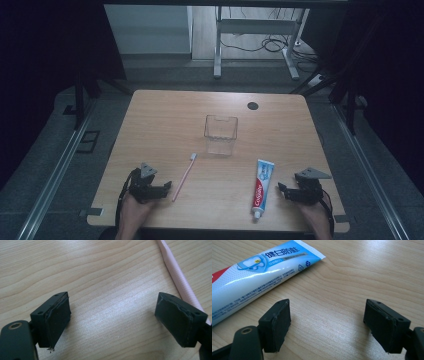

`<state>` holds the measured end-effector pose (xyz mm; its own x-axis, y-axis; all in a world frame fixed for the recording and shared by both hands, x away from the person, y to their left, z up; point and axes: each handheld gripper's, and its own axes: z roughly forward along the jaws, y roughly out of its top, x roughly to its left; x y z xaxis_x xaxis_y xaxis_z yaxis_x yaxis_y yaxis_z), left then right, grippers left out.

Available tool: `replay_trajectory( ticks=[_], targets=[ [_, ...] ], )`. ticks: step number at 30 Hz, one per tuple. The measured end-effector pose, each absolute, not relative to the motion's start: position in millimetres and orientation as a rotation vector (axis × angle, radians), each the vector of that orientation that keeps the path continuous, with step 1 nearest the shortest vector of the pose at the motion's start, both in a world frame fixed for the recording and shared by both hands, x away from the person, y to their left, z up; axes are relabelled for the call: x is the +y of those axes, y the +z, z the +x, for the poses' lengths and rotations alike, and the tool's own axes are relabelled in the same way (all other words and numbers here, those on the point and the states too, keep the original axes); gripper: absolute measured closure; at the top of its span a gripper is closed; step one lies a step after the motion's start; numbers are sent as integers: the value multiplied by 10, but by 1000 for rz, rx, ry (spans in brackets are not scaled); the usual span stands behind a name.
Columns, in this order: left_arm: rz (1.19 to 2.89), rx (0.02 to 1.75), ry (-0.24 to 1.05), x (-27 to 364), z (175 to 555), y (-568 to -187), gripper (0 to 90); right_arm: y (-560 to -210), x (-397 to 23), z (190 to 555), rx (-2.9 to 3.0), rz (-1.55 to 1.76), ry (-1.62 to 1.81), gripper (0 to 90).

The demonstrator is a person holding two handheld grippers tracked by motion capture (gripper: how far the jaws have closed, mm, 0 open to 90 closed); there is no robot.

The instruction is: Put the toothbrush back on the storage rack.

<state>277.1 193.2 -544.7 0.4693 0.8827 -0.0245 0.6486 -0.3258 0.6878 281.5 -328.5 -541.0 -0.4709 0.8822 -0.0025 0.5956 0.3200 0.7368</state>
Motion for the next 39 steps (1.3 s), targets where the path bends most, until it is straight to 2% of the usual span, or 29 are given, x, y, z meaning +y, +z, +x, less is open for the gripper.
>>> replay_trajectory(
  ticks=[17,22,32,39],
  targets=[
    [2082,1266,475,1929,2775,-5447,132,-5410,-3279,2818,2185,1312,957,206],
    [2074,1265,481,1937,2769,-5443,164,-5410,-3280,2819,2185,1311,958,206],
    [2084,1237,500,1913,2743,-5378,346,-5410,-3279,2819,2185,1312,958,206],
    [2058,1162,442,1852,2706,-5250,621,-5410,-3274,2824,2187,1314,958,198]
  ],
)
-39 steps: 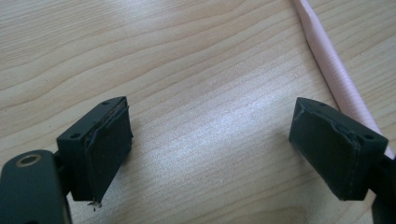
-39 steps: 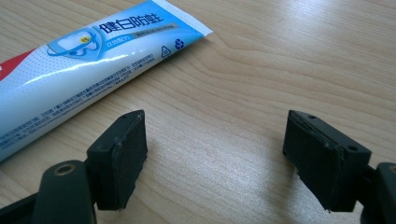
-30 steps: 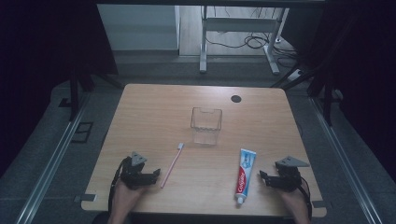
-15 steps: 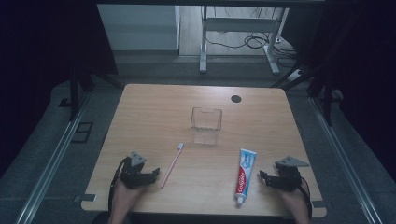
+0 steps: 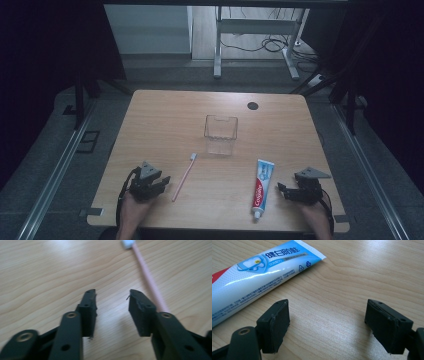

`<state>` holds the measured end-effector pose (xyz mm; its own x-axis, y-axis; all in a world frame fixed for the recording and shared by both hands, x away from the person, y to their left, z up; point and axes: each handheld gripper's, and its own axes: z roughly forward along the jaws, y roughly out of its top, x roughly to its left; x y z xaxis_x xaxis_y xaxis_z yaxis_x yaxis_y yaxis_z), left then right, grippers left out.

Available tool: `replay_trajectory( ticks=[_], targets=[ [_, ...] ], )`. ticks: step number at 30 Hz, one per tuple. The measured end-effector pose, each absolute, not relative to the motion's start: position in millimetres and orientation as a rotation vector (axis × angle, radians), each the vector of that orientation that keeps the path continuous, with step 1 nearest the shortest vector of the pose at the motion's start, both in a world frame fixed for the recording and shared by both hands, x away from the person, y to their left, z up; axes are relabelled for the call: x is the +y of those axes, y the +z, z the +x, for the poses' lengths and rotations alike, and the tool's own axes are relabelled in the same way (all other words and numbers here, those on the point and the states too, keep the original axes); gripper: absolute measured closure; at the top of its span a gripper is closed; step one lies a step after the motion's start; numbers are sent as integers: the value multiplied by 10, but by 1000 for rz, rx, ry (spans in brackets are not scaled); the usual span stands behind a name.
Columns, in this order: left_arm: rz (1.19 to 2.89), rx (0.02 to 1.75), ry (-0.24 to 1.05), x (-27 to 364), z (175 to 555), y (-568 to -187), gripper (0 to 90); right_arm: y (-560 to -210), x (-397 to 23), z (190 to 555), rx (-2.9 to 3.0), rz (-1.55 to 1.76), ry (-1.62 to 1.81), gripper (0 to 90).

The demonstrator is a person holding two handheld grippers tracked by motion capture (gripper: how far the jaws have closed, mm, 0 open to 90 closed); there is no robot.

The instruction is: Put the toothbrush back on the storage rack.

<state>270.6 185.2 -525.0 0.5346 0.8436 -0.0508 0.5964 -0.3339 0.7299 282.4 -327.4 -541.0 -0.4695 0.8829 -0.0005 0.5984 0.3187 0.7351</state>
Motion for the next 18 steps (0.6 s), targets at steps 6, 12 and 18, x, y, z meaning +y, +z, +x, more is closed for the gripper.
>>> replay_trajectory(
  ticks=[6,12,18],
  targets=[
    [2077,1116,380,1735,2681,-5177,854,-5410,-3273,2825,2188,1313,958,197],
    [2103,1082,317,1588,2652,-5173,895,-5410,-3270,2827,2189,1313,959,193],
    [2134,1046,284,1460,2631,-5199,895,-5411,-3269,2829,2191,1310,959,190]
  ],
)
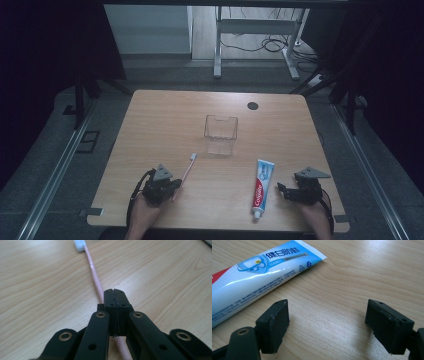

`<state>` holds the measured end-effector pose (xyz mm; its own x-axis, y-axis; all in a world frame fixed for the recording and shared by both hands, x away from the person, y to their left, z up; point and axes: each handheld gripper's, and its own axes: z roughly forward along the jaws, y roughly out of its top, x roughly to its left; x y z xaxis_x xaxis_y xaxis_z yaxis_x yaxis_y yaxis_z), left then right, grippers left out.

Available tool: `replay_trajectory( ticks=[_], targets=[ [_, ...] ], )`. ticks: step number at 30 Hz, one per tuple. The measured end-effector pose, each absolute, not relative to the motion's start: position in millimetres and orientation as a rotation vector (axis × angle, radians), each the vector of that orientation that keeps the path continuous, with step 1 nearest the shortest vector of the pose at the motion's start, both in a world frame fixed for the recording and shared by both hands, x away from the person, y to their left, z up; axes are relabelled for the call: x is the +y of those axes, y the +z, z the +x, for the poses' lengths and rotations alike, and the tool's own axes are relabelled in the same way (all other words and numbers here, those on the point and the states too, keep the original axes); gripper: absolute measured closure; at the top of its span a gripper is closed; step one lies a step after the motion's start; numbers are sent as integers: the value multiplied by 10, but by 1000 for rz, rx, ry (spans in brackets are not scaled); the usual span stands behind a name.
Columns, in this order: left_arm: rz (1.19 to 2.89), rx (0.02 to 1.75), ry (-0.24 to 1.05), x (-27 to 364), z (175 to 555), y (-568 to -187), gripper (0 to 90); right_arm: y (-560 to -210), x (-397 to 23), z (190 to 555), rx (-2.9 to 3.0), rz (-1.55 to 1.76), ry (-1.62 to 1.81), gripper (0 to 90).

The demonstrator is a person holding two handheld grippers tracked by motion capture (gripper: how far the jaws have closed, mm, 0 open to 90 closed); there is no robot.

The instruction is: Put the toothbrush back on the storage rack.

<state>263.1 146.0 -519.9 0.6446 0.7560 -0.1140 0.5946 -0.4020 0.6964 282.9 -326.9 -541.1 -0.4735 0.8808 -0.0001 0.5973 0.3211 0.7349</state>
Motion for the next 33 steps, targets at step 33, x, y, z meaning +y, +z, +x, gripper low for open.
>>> replay_trajectory(
  ticks=[33],
  targets=[
    [2197,1098,286,1579,2718,-5290,875,-5411,-3268,2829,2192,1310,960,188]
  ],
)
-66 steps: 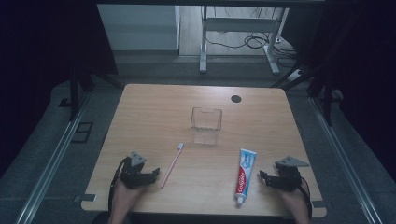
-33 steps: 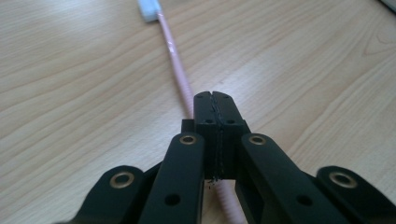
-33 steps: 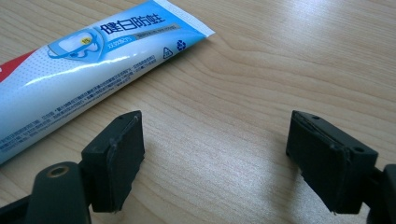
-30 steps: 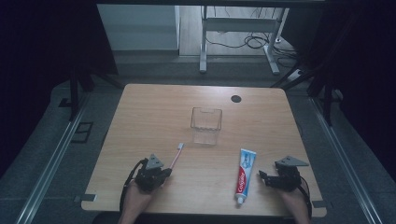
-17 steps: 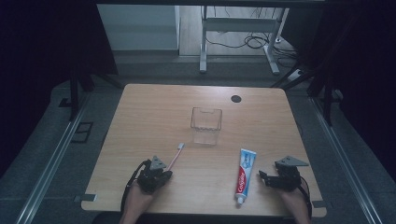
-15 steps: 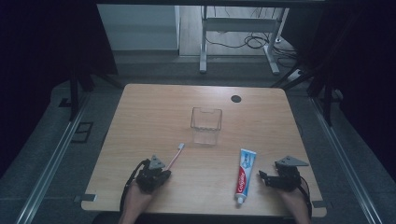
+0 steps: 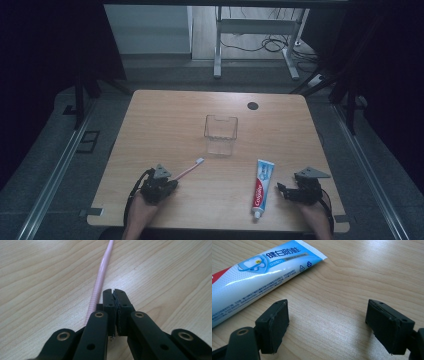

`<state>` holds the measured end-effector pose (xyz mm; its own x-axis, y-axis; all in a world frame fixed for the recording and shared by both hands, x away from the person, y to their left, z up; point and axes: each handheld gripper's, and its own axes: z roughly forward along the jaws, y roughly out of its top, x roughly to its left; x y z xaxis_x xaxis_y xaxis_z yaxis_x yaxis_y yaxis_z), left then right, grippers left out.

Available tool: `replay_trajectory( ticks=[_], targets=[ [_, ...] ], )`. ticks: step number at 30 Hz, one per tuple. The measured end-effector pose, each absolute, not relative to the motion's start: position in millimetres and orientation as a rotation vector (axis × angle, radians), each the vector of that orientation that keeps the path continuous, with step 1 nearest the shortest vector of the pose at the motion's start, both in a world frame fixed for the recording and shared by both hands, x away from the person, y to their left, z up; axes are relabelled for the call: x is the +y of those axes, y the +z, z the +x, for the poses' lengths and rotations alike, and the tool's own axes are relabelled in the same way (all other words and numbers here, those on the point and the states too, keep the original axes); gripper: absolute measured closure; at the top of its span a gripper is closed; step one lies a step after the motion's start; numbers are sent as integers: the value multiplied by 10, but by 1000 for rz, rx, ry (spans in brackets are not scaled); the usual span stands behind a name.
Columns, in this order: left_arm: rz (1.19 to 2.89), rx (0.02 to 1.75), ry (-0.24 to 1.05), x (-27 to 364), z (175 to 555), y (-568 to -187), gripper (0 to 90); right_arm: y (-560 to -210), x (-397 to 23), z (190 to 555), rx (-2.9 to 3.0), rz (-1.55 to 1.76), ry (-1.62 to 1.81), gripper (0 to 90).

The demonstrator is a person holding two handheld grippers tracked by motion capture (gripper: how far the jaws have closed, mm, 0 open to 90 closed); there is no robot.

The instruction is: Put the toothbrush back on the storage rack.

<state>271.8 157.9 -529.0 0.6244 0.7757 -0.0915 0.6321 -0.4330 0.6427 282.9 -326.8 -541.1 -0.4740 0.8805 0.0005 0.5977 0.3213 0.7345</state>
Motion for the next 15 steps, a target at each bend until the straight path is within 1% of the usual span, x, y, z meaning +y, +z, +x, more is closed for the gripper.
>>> replay_trajectory(
  ticks=[9,15],
  targets=[
    [2197,1074,272,1635,2763,-5172,823,-5411,-3268,2829,2193,1308,959,188],
    [2231,1071,265,1634,2846,-5097,774,-5411,-3268,2829,2192,1308,958,188]
  ],
)
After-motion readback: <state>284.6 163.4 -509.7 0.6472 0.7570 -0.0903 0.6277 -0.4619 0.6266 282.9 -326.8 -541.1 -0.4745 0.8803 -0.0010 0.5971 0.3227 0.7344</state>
